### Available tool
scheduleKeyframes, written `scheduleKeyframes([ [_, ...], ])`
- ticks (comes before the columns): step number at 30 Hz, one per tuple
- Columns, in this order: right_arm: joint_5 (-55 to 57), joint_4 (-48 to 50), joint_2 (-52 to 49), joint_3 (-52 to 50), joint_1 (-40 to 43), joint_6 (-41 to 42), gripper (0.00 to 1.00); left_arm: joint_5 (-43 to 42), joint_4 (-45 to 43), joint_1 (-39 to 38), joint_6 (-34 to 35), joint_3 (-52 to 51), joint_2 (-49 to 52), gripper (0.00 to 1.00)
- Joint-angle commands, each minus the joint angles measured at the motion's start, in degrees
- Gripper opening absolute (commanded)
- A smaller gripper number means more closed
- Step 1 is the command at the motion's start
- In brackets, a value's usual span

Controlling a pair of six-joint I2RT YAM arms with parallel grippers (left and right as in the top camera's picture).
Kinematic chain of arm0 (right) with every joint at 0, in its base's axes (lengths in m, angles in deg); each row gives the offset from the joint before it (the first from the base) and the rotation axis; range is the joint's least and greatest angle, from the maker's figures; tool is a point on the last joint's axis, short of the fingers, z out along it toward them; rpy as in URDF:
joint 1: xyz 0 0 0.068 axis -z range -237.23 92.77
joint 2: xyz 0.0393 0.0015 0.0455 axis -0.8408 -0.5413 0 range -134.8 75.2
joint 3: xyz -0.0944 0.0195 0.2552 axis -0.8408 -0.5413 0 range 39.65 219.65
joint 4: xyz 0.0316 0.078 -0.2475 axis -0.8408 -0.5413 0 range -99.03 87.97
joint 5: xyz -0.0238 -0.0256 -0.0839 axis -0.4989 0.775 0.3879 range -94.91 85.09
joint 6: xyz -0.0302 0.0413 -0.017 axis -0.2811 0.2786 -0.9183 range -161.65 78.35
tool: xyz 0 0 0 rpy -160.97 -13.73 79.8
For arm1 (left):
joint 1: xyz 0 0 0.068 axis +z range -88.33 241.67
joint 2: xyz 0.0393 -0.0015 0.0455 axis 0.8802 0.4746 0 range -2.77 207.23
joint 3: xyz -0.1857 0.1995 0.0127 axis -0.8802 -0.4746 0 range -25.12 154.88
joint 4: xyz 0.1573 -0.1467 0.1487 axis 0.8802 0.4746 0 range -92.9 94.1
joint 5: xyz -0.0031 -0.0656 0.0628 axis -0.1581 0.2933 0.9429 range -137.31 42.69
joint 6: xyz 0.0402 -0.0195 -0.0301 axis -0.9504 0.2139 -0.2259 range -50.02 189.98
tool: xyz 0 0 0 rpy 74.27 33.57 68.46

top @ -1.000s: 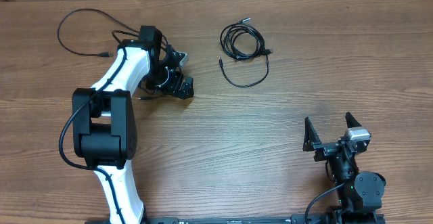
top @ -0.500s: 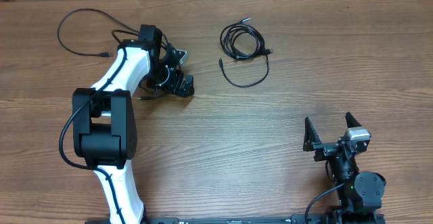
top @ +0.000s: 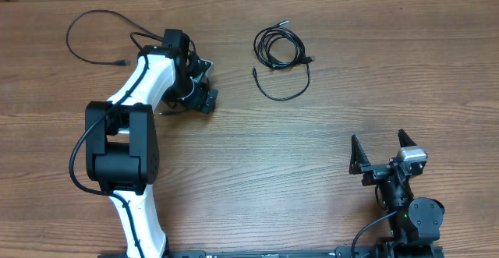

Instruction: Untangle cables

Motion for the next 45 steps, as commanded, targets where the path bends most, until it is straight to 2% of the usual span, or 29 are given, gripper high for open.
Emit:
scheduleKeyframes([
  [1,0.3,0.3,0.1,-0.6,0.1,-0.3,1.0,5.4,0.0,0.3,-0.3,-1.8,1.4,0.87],
  [2,0.3,0.3,0.1,-0.6,0.1,-0.3,1.0,5.4,-0.2,0.3,-0.2,-1.8,1.4,0.87],
  [5,0.3,0.3,0.1,-0.6,0.1,-0.3,1.0,5.0,-0.9,0.3,0.1,-1.8,1.4,0.95],
  [8,0.3,0.3,0.1,-0.6,0.1,-0.3,1.0,4.3,-1.3,0.3,0.5,-1.8,1.4,0.96],
  [10,0.3,0.3,0.1,-0.6,0.1,-0.3,1.0,1.9,-1.4,0.3,0.6,-1.8,1.4,0.89],
  [11,0.3,0.3,0.1,-0.6,0.1,-0.3,1.0,1.0,-1.8,0.3,0.6,-1.8,1.4,0.9],
  [12,0.3,0.3,0.1,-0.6,0.1,-0.3,1.0,-0.2,-2.3,0.3,0.6,-1.8,1.4,0.98],
  [13,0.3,0.3,0.1,-0.6,0.1,-0.3,1.0,-1.2,-2.6,0.3,0.6,-1.8,1.4,1.0],
  [18,0.3,0.3,0.1,-0.6,0.1,-0.3,1.0,-3.3,-3.9,0.3,0.6,-1.8,1.4,1.0],
  [23,0.3,0.3,0.1,-0.6,0.1,-0.3,1.0,-5.2,-5.1,0.3,4.0,-1.8,1.4,0.99],
  [28,0.3,0.3,0.1,-0.6,0.1,-0.3,1.0,-5.2,-5.0,0.3,4.1,-1.8,1.4,0.94],
  [36,0.3,0.3,0.1,-0.6,0.1,-0.3,1.0,-5.2,-4.9,0.3,4.0,-1.8,1.4,0.92],
  [42,0.3,0.3,0.1,-0.6,0.1,-0.3,1.0,-5.1,-5.2,0.3,4.0,-1.8,1.6,0.7],
  [45,0.3,0.3,0.1,-0.6,0.1,-0.3,1.0,-5.0,-5.4,0.3,3.8,-1.8,2.7,0.66],
])
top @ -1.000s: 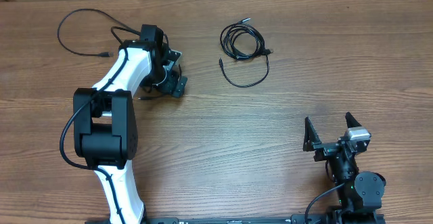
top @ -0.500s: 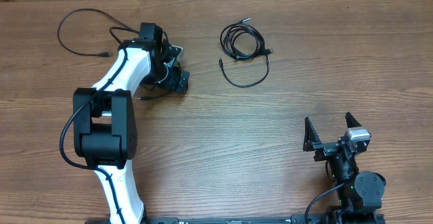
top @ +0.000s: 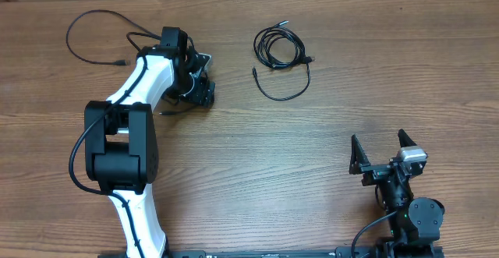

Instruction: Untangle cables

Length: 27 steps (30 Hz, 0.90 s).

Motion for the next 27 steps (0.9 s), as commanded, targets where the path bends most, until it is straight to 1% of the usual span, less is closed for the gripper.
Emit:
scheduleKeyframes([
  [1,0.3,0.3,0.1,-0.6,0.1,-0.3,1.0,-1.2,0.0,0.2,0.4,-1.2,2.8,0.61],
  [4,0.3,0.3,0.1,-0.6,0.1,-0.3,1.0,-0.4,-0.2,0.2,0.4,-1.2,3.1,0.37],
  [6,0.3,0.3,0.1,-0.6,0.1,-0.3,1.0,1.8,-0.9,0.2,1.7,-1.2,3.1,0.28],
  [7,0.3,0.3,0.1,-0.6,0.1,-0.3,1.0,3.2,-1.1,0.2,3.0,-1.2,3.1,0.26],
  [9,0.3,0.3,0.1,-0.6,0.1,-0.3,1.0,5.1,-1.4,0.3,4.8,-1.2,3.1,0.11],
  [10,0.3,0.3,0.1,-0.6,0.1,-0.3,1.0,5.6,-1.4,0.3,5.4,-1.2,3.1,0.06],
  [11,0.3,0.3,0.1,-0.6,0.1,-0.3,1.0,5.8,-1.5,0.3,6.2,-1.2,3.1,0.04],
  [13,0.3,0.3,0.1,-0.6,0.1,-0.3,1.0,5.8,-1.6,0.3,7.0,-1.2,3.1,0.04],
  [22,0.3,0.3,0.1,-0.6,0.1,-0.3,1.0,5.8,-1.9,0.3,7.3,-1.2,3.1,0.04],
  [25,0.3,0.3,0.1,-0.6,0.1,-0.3,1.0,5.8,-2.1,0.3,10.8,-1.2,3.1,0.04],
  [27,0.3,0.3,0.1,-0.6,0.1,-0.3,1.0,5.8,-2.7,0.6,11.7,-0.9,3.1,0.04],
])
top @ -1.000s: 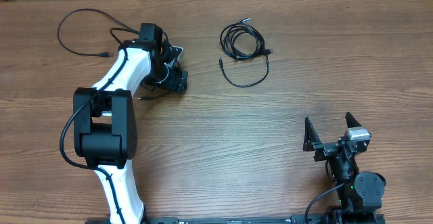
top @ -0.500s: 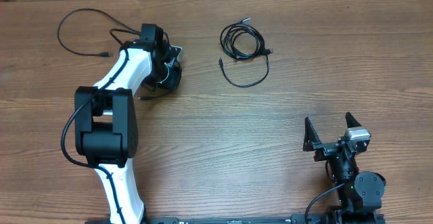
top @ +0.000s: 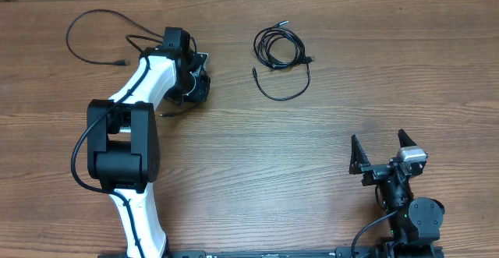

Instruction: Untangle cables

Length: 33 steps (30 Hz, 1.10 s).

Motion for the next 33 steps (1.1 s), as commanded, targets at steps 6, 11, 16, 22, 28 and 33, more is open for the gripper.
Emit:
scheduleKeyframes([
  [6,0.3,0.3,0.1,-0.6,0.1,-0.3,1.0,3.6,-1.1,1.3,3.8,1.7,2.4,0.04],
  [11,0.3,0.3,0.1,-0.6,0.1,-0.3,1.0,3.6,-0.6,1.6,3.8,3.7,2.4,0.04],
  [16,0.3,0.3,0.1,-0.6,0.1,-0.3,1.0,3.6,0.5,1.6,3.8,5.0,2.4,0.04],
  [22,0.3,0.3,0.1,-0.6,0.1,-0.3,1.0,3.3,3.2,1.5,3.8,6.8,2.4,0.31],
  [28,0.3,0.3,0.1,-0.6,0.1,-0.3,1.0,-2.5,9.6,1.6,3.8,13.2,2.4,0.53],
  [33,0.3,0.3,0.1,-0.6,0.1,-0.3,1.0,-6.7,13.4,1.5,1.5,16.8,2.4,0.76],
])
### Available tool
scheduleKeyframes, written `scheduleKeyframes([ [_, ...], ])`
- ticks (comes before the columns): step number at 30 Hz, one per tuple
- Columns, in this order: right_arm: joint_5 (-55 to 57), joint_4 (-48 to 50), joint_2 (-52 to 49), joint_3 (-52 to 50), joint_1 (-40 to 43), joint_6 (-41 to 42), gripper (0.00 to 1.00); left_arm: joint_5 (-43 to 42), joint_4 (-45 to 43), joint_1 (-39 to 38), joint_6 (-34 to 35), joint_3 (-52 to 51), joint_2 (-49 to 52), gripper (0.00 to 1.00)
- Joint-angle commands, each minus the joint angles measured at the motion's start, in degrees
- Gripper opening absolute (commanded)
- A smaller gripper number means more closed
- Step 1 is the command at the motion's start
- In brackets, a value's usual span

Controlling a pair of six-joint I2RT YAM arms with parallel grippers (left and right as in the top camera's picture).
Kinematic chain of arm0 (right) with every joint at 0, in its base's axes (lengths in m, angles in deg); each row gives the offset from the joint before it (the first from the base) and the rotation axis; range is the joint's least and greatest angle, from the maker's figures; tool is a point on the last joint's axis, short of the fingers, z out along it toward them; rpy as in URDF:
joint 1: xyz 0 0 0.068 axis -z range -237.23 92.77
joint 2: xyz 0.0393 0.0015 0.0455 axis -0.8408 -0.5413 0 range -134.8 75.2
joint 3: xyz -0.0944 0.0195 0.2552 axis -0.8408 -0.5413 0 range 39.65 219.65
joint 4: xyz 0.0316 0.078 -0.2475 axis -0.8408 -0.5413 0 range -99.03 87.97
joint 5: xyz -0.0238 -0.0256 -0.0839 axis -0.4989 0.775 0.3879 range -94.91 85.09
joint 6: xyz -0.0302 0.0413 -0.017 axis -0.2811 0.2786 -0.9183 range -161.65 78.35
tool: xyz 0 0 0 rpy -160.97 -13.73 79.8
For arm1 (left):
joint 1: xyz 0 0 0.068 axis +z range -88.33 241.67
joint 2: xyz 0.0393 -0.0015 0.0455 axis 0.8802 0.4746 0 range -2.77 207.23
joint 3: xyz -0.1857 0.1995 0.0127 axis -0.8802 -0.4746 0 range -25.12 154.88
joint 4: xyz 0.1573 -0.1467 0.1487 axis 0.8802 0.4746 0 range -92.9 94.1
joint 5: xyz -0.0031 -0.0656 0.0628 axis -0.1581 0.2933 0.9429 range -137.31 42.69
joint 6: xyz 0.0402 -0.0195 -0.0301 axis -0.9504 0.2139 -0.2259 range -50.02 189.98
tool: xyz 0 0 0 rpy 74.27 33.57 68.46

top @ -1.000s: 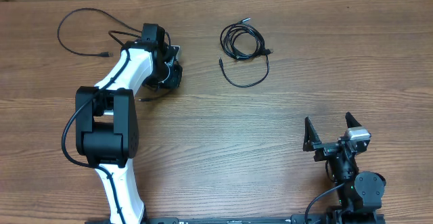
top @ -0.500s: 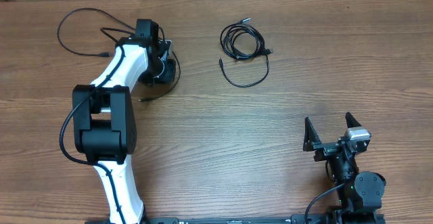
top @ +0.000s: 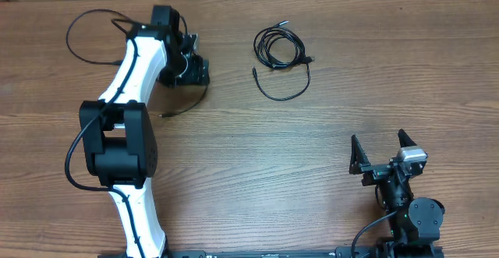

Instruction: Untangle cables

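Observation:
A thin black cable [top: 69, 40] loops over the table's upper left, and one strand of it [top: 187, 108] runs out from under my left gripper [top: 199, 72] to a plug end lower left. The gripper sits low over that strand as a compact dark mass, so its finger gap is not readable. A second black cable [top: 263, 49] lies coiled at the upper middle, apart from the first, with a tail curving below it. My right gripper [top: 378, 137] rests open at the lower right, far from both cables.
The wooden table [top: 327, 110] fills the view. My white and black left arm [top: 125, 79] reaches up from the lower left and covers part of the looped cable. A pale wall edge runs along the top.
My left gripper has moved up and slightly left and turned, exposing more of the strand below it. The left arm's forearm has swung left. The right arm and the coiled cable have not moved.
My left gripper first stood lower right of the looped cable with its fingers spread. At each later moment it was a little higher and more compact, and now it is nearest the loop. The right gripper stayed open and still.

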Motion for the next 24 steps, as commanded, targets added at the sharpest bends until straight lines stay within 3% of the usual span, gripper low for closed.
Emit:
scheduleKeyframes([
  [1,0.3,0.3,0.1,-0.6,0.1,-0.3,1.0,-3.7,1.0,-0.1,-3.5,1.9,0.5,0.76],
  [4,0.3,0.3,0.1,-0.6,0.1,-0.3,1.0,-2.5,2.6,-0.1,-9.5,1.9,0.6,0.78],
  [7,0.3,0.3,0.1,-0.6,0.1,-0.3,1.0,2.8,3.3,-0.1,-10.3,1.9,0.6,0.93],
  [9,0.3,0.3,0.1,-0.6,0.1,-0.3,1.0,4.5,3.5,-0.1,-10.9,1.7,0.6,0.95],
  [12,0.3,0.3,0.1,-0.6,0.1,-0.3,1.0,4.8,4.5,-0.1,-13.7,1.7,0.6,0.95],
  [24,0.3,0.3,0.1,-0.6,0.1,-0.3,1.0,4.4,12.0,-0.1,-13.4,1.7,-5.4,0.87],
])
